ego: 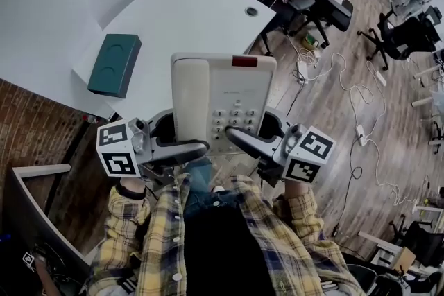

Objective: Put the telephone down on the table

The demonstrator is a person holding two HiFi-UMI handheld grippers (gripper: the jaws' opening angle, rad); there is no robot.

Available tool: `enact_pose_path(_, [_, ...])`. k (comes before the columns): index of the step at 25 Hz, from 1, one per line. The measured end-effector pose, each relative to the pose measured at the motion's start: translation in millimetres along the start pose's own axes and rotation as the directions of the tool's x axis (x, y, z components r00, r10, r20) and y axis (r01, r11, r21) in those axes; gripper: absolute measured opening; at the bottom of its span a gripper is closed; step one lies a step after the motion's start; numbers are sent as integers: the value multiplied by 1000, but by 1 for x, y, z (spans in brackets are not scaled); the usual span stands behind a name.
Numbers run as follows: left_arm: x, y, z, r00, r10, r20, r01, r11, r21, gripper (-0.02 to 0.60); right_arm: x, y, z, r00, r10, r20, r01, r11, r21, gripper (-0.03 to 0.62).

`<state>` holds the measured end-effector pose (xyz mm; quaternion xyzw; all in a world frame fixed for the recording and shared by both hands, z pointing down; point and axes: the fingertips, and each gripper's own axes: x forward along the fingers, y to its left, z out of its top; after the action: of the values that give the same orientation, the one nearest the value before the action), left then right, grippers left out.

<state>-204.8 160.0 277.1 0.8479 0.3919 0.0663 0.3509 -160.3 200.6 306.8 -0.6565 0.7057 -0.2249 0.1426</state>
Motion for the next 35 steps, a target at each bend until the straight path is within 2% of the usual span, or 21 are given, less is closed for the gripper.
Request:
enact_pose_path(10, [-9, 49, 49, 1000, -25, -18, 25, 1000, -8, 397, 50, -36, 31, 999, -33, 9, 33, 999, 6, 279])
enact_pose_path(19, [-1, 70, 60, 999, -27, -28, 26, 1000, -12, 397, 56, -57, 40, 999, -44, -4, 44, 999, 17, 279])
enact_pose_path(23, [8, 86, 65, 1000, 14, -12, -14, 1000, -5, 397, 61, -78, 45, 1000, -1, -24, 1, 1000, 20, 279])
enact_pose_path(27, [5, 117, 81, 994, 96, 43, -96, 995, -7, 397, 89, -107, 54, 993, 85, -77, -83, 996, 30, 281])
enact_pose_path(31, [-6, 162, 109, 977, 168, 128, -165, 986, -32, 397, 133, -143, 70, 975, 165, -149, -161, 986, 36, 281])
enact_pose_path(35, [2, 199, 132, 943, 256, 214, -251, 967, -48, 397, 159, -182, 89, 939, 257, -227, -251, 966, 53, 281])
